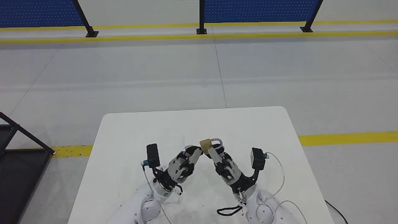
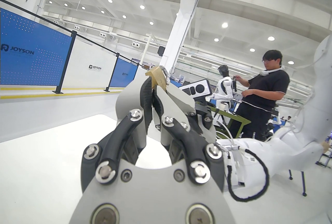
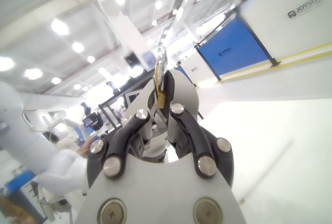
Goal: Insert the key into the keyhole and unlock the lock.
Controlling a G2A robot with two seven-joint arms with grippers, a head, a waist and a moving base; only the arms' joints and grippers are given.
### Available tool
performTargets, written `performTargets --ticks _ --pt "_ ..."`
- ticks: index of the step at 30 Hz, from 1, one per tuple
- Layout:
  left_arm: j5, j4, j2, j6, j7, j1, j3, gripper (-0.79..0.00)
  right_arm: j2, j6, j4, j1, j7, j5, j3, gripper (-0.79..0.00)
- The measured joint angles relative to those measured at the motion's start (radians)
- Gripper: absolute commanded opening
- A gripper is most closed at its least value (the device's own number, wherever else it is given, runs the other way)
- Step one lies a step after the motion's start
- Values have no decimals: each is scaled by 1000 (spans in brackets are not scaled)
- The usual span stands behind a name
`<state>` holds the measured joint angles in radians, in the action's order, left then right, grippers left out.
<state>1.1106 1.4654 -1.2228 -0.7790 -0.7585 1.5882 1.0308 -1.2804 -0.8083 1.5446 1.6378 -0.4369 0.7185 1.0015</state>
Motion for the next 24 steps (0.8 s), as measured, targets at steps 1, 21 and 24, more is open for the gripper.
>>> performTargets --ticks 1,21,24 --pt "8 -2 -1 9 -9 0 -2 -785 0 2 2 1 2 -2 1 -785" --pt "169 -53 -19 201 -181 -21 -43 -785 1 60 31 19 63 -34 20 -785" --pt "185 -63 -21 226 -196 -25 -49 -785 1 65 33 20 70 -36 22 -785"
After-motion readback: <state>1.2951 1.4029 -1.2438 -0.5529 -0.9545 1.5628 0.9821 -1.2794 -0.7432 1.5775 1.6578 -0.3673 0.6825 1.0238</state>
